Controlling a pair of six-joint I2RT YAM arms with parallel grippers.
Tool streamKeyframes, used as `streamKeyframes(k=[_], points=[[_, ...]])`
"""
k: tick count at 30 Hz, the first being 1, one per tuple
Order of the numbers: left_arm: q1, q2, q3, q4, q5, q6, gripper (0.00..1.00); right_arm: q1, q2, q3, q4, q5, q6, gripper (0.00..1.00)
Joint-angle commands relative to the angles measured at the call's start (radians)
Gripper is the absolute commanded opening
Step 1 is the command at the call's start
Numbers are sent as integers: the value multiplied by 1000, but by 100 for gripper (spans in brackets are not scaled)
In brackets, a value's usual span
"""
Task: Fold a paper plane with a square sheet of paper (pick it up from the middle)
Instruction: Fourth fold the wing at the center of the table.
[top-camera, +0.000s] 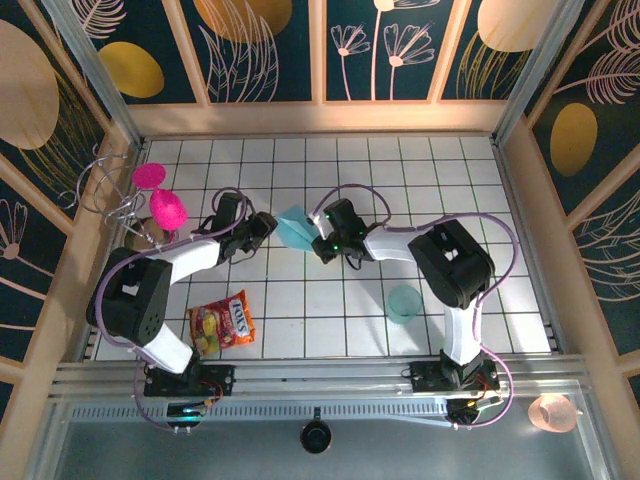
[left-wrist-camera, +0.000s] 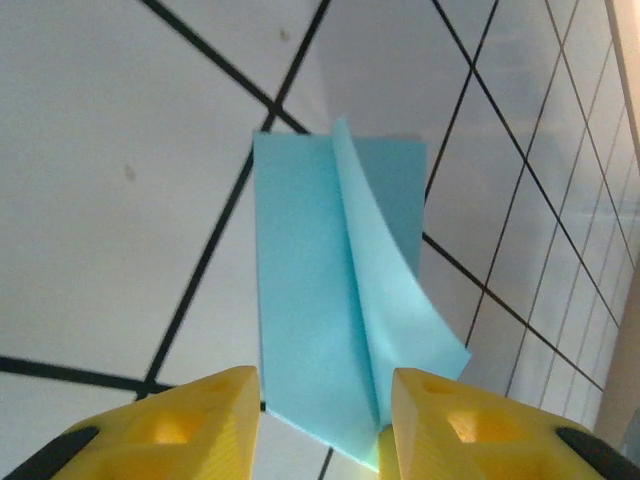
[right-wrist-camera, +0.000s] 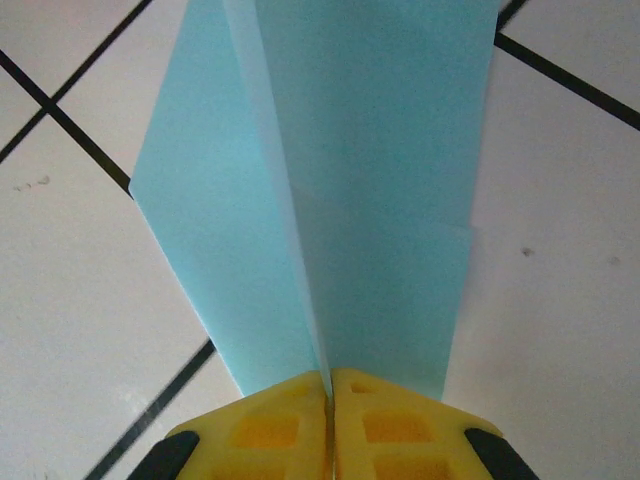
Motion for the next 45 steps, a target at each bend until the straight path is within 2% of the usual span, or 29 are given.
streamKeyframes(k=[1,11,19,32,44,45], points=[[-36,-24,-39,126,47,-43,38,-21,-71,-28,-72,-25,-12,10],[-114,56,-75,304,95,-111,32,-47,-54,-26,-102,-168,78,8],[-120,78,-82,307,98,-97,33,-104,-25,9,-129,-342,133,6],[-126,131,-72,332,129,-81,33,-122,40,82,-208,-445,140,4],[-129,155,-63,335,133,-46,34,-147,102,116,-198,-610,248,1],[-130,161,-58,330,134,-41,34,-180,103,111,-188,-623,262,1]])
